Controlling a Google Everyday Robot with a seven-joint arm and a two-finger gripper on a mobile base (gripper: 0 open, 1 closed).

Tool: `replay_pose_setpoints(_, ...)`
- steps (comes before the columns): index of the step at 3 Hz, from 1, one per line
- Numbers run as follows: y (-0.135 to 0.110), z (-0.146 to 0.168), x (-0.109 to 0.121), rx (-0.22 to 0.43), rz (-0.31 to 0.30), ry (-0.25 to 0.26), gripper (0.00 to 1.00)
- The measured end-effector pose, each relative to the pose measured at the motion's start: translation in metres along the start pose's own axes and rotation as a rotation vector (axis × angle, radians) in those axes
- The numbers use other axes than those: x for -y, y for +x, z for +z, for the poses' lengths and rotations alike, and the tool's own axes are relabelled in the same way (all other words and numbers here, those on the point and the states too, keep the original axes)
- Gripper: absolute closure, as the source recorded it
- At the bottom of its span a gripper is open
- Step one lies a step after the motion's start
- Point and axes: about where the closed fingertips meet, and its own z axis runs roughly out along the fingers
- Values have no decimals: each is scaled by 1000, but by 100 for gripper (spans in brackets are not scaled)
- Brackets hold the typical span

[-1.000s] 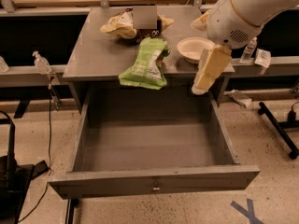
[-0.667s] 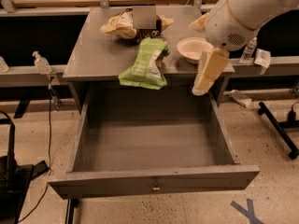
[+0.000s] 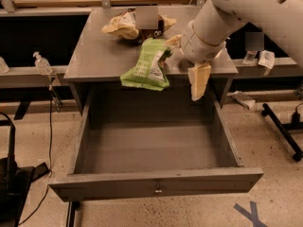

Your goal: Place green rice chip bag into top drawer

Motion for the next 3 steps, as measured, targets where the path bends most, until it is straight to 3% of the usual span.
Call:
replay_pose_setpoints(1,0,28,14,-38,-145,7,0)
replay_pose_setpoints(2,2,43,35,-78,-229,58,0)
replay_pose_setpoints(3,6,58,57,-159,-273,151,0)
